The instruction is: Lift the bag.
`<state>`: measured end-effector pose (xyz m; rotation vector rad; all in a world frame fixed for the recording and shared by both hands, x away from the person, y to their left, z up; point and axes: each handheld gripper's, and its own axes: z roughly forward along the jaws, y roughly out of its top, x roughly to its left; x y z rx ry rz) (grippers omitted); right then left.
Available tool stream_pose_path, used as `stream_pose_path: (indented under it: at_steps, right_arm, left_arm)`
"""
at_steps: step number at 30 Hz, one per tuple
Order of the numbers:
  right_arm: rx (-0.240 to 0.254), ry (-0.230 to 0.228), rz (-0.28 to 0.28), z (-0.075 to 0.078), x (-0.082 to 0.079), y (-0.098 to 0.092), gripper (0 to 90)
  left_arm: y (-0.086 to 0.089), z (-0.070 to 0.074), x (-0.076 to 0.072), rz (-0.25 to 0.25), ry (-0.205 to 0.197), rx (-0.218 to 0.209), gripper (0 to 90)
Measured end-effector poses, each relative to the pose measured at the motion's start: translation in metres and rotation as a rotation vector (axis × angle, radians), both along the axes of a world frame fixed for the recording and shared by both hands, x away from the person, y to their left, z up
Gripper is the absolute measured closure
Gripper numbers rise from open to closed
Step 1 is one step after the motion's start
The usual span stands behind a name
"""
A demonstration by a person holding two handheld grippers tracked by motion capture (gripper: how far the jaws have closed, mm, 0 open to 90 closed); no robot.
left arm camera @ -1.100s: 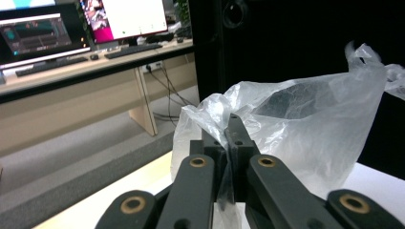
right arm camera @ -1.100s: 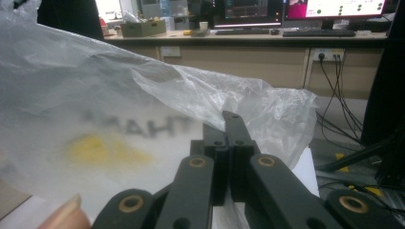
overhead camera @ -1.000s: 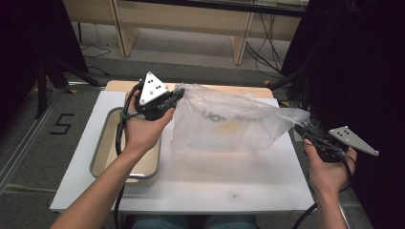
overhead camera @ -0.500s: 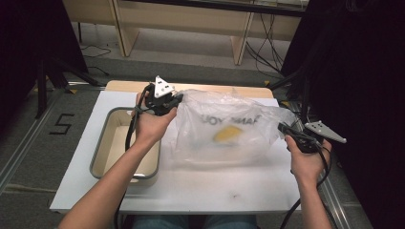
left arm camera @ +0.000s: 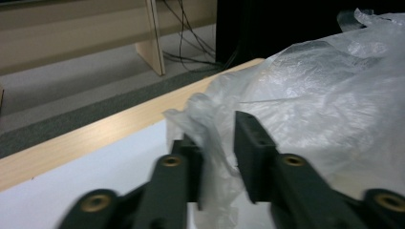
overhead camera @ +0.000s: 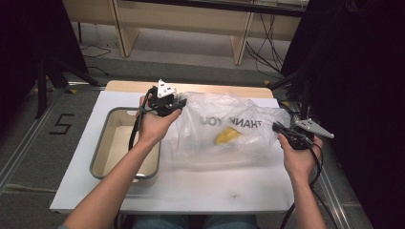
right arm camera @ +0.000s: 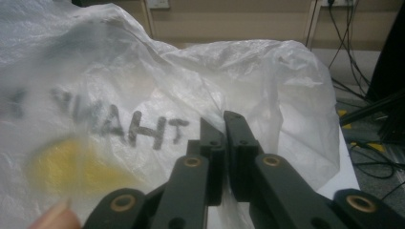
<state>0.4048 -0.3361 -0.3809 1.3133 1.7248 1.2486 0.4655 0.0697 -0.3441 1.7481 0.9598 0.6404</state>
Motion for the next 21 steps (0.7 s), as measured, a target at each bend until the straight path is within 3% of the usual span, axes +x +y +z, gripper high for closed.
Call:
stream_pose_path:
  at_steps: [6, 10, 15, 18, 21]
  right_arm:
    - [-0.021, -0.03, -0.014, 0.003, 0.0, 0.001, 70.5]
    - [-0.031, -0.063, -0.027, 0.007, -0.002, 0.002, 63.9]
    - [-0.058, -0.128, -0.037, 0.016, -0.003, 0.002, 53.1]
    - [-0.073, -0.162, -0.052, 0.021, -0.004, 0.001, 46.5]
    - [-0.084, -0.188, -0.064, 0.025, -0.004, -0.001, 42.4]
  left_arm:
    - [-0.001, 0.007, -0.009, 0.028, -0.052, -0.021, 36.8]
    - [0.001, 0.011, -0.013, 0.062, -0.09, -0.011, 33.0]
    - [0.007, 0.013, -0.014, 0.075, -0.064, -0.038, 31.6]
    - [0.011, 0.015, -0.016, 0.088, -0.068, -0.048, 30.5]
    - [0.013, 0.017, -0.019, 0.076, -0.053, -0.054, 28.9]
